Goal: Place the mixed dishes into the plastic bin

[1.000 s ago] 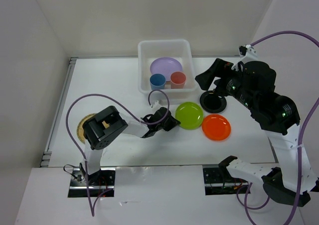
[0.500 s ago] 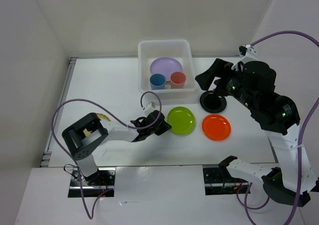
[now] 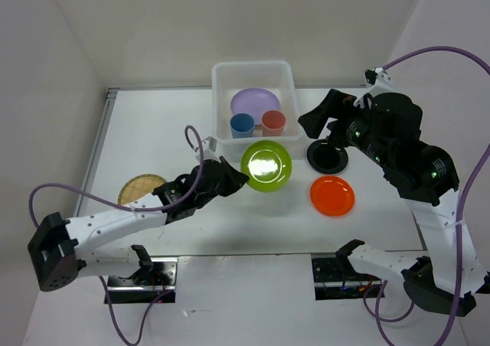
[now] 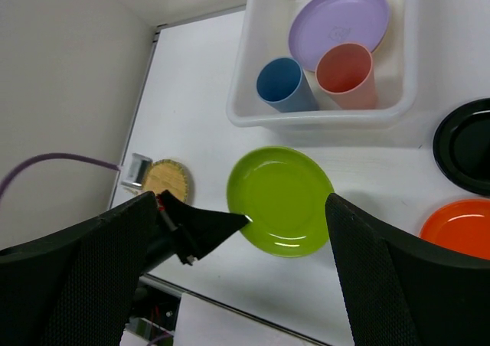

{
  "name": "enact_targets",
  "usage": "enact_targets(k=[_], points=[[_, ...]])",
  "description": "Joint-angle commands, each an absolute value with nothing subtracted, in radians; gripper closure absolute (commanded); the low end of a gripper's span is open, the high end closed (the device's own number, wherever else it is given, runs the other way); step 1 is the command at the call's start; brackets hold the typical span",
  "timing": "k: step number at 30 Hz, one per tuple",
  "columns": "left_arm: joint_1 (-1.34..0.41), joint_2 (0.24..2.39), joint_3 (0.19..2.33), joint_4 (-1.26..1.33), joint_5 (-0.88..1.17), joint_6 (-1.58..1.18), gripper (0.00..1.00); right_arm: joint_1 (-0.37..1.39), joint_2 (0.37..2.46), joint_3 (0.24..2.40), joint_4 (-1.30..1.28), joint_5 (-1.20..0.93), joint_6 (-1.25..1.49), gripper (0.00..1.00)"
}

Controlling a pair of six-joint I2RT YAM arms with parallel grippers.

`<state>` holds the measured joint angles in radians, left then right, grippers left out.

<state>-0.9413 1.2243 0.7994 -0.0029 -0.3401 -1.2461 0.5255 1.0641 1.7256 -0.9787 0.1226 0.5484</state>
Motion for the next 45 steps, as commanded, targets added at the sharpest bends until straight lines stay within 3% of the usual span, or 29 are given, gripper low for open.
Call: enact_targets(k=[1,6,11,21,28,45], points=[[-0.919,1.123,0.896,-0.078,-0.423,-1.145,1.00,0.520,1.054,1.727,-0.901,0.123,0.531,0.05],[-0.818,1.146,1.074,-0.163,-0.456,-0.956,1.00,0.520,1.054,1.718,-0.888,0.112,0.531,0.05],[-0.646,1.242,1.236,-0.141,-0.273,-0.870,1.00,0.520,1.054,1.718,-0.888,0.101,0.531,0.05],[-0.385,1.731,1.675,-0.212,0.037,-0.738,1.00,0.511,1.045,1.700,-0.888,0.081,0.558,0.05],[-0.328,2.020,1.943,-0.305,0.071,-0.706,1.00,0.511,1.035,1.690,-0.879,0.072,0.568,0.05],[-0.296,2.381,2.374,-0.517,0.058,-0.664,1.00,0.511,1.045,1.663,-0.870,0.063,0.568,0.05]])
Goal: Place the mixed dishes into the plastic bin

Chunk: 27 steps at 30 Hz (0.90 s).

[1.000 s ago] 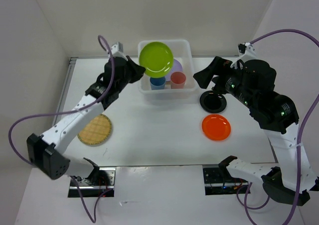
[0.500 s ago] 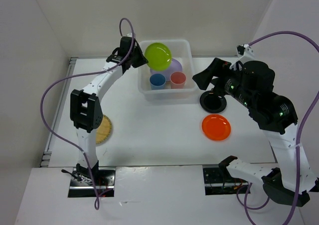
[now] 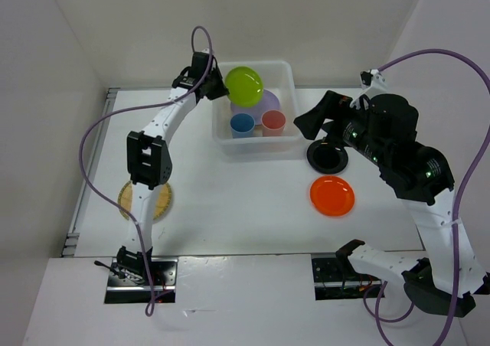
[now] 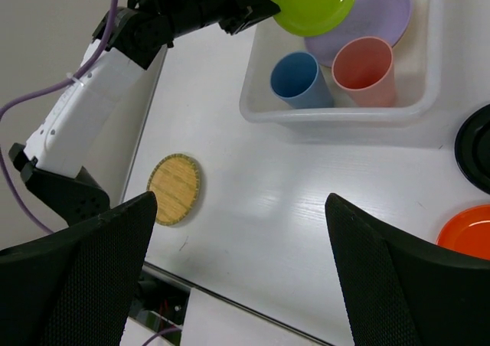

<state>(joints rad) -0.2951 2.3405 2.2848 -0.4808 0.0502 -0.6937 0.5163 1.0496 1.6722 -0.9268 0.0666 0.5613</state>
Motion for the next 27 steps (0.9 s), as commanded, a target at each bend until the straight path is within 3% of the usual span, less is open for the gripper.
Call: enact_targets(k=[1,10,13,14,17,21,27], points=[[-0.307,2.397,2.408,-0.538,0.058,-0.655,1.00,0.511,1.045,1.663,-0.870,0.063,0.568,0.05],[-0.345,2.779,3.093,-0.905,0.017,-0.609,0.97,0.511,1.045,1.645,-0.870,0.063,0.568,0.05],[-0.345,2.789,3.042,-0.887,0.012,-0.618,0.95,0.502,1.035,1.644,-0.870,0.063,0.568,0.05],[-0.345,2.812,3.131,-0.923,0.012,-0.609,0.88,0.502,1.035,1.635,-0.870,0.063,0.568,0.05],[-0.345,2.830,3.109,-0.913,0.029,-0.609,0.76,0.502,1.035,1.626,-0.870,0.063,0.568,0.05],[-0.345,2.841,3.131,-0.925,0.029,-0.609,0.50,0.502,1.035,1.617,-0.861,0.063,0.568,0.05],[-0.345,2.791,3.131,-0.925,0.019,-0.600,0.37,0.465,1.026,1.513,-0.838,0.097,0.577,0.05]])
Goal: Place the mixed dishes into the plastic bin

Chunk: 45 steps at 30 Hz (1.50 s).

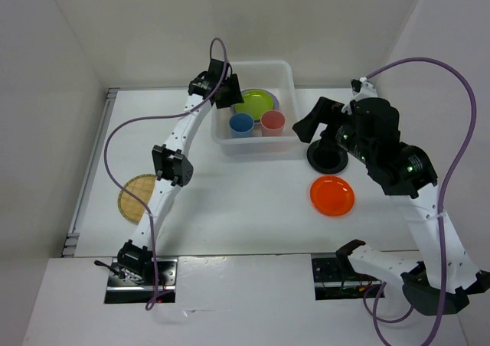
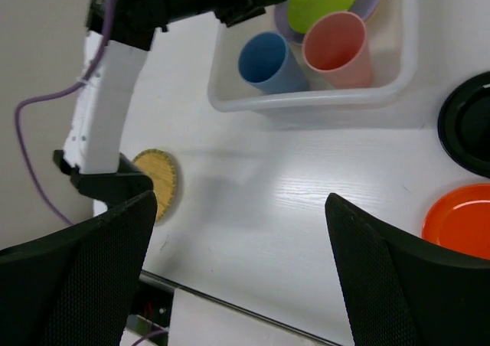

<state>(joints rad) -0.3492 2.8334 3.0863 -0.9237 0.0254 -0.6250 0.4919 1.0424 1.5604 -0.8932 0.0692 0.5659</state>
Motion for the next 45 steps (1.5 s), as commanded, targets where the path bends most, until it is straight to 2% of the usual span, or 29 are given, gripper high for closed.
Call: enact_targets(k=[1,8,13,22,31,39,45], points=[[-0.345,2.775,3.131,-0.925,0.009,-0.591,0.35,0.453,1.026,1.493,-0.828,0.097,0.577,0.05],[-0.345,2.573,3.131,-0.927,0.000,-0.562,0.30,0.295,1.006,1.335,-0.764,0.074,0.597,0.05],[-0.345,2.432,3.131,-0.936,0.023,-0.552,0.27,0.249,1.038,1.250,-0.700,0.115,0.655,0.05],[-0.411,2.146,3.131,-1.034,0.083,-0.522,0.25,0.065,1.278,1.123,-0.479,0.087,0.678,0.05],[-0.452,1.893,3.131,-1.221,0.077,-0.500,0.22,-0.164,1.485,1.141,-0.430,0.025,0.669,0.05],[-0.474,1.714,3.097,-1.256,0.014,-0.500,0.21,-0.264,1.597,1.097,-0.393,0.003,0.598,0.05],[-0.474,1.617,3.016,-1.235,0.003,-0.491,0.21,-0.273,1.661,1.074,-0.370,0.017,0.565,0.07]])
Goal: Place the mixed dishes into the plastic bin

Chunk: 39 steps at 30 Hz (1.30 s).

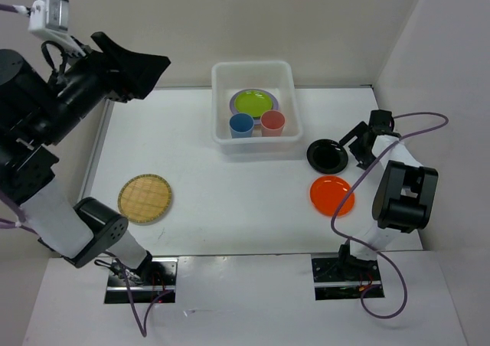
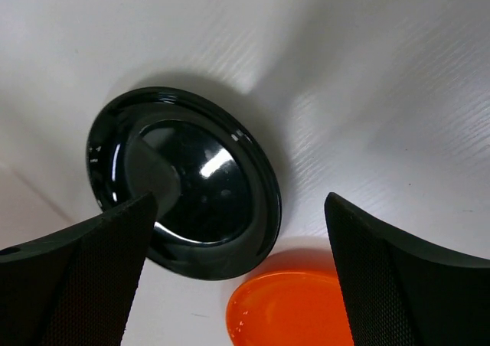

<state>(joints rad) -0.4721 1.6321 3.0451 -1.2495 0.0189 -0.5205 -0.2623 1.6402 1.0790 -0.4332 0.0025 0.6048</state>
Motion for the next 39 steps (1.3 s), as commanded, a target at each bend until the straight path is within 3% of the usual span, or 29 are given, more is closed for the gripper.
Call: enact_targets(k=[1,5,7,8,12,27,39], points=[[-0.474,1.606,2.999,-1.235,0.003,-0.491,0.21,-0.273,1.661,1.074,-0.370,0.017,0.565,0.07],[-0.474,1.455,2.811,-1.180,-0.056,-0.471,0.20,-0.273,1.696,1.065,-0.359,0.017,0.552,0.10],[-0.474,1.363,2.632,-1.041,-0.066,-0.462,0.20,-0.273,1.706,1.065,-0.344,0.006,0.552,0.10],[-0.474,1.256,2.421,-0.978,-0.066,-0.471,0.20,-0.273,1.719,1.065,-0.334,0.006,0.552,0.10],[-0.474,1.095,2.128,-0.758,-0.055,-0.494,0.20,-0.262,1.729,1.055,-0.324,0.006,0.543,0.12],[-0.474,1.175,2.106,-0.788,0.023,-0.503,0.18,-0.222,1.802,1.055,-0.305,-0.003,0.523,0.27],[-0.474,1.184,2.088,-0.779,0.032,-0.503,0.18,-0.213,1.824,1.055,-0.296,-0.003,0.523,0.57]])
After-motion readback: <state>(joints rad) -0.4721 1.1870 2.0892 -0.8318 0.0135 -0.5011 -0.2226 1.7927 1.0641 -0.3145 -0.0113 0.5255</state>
